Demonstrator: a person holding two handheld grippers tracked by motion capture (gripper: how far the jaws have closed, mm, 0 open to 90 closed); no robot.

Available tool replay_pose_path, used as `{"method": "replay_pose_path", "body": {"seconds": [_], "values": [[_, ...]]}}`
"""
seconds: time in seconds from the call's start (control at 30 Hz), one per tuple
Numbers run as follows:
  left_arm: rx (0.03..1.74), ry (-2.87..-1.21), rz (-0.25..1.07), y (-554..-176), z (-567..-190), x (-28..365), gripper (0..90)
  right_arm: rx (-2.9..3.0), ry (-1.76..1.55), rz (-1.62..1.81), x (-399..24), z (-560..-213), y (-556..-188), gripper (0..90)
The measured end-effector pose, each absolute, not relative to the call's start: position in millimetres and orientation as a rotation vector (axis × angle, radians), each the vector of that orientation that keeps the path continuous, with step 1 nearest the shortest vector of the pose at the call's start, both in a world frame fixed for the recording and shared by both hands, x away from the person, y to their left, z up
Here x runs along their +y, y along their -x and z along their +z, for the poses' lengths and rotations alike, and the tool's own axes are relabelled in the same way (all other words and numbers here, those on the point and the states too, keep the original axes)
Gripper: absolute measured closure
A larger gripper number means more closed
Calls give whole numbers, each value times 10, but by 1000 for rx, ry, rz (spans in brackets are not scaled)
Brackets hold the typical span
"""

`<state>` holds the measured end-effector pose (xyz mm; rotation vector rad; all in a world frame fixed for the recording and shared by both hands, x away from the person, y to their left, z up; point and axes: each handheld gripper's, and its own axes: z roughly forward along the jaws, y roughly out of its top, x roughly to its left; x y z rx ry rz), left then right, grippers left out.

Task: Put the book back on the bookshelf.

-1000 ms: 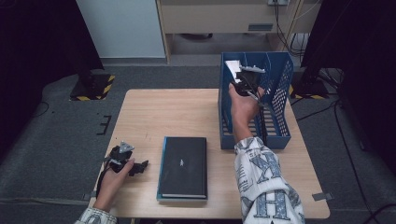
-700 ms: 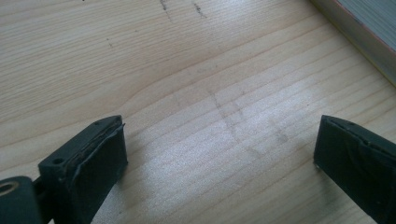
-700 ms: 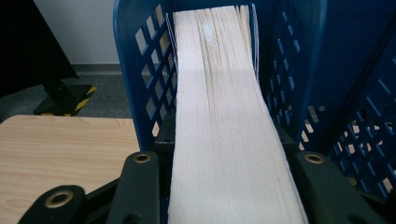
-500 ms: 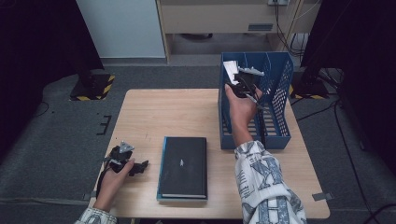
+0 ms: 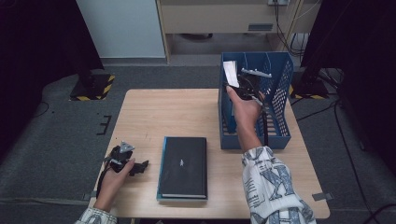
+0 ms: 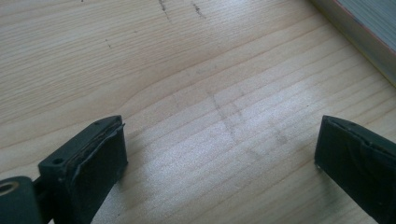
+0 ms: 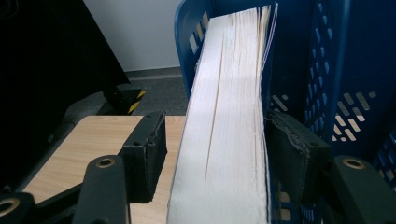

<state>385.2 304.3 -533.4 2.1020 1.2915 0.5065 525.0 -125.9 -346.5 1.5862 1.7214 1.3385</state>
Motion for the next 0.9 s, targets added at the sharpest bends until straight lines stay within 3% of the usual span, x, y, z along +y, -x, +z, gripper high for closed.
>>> {"method": "replay_pose_path", "body": {"seconds": [0.53, 0.9], "values": [[1292, -2100, 504, -3854, -5334, 3041, 15, 1754, -1565, 1376, -1186, -3482, -5181, 386], [1293, -2099, 504, -3853, -5334, 3040, 15, 1795, -1524, 1398, -1231, -3568, -5185, 236]]}}
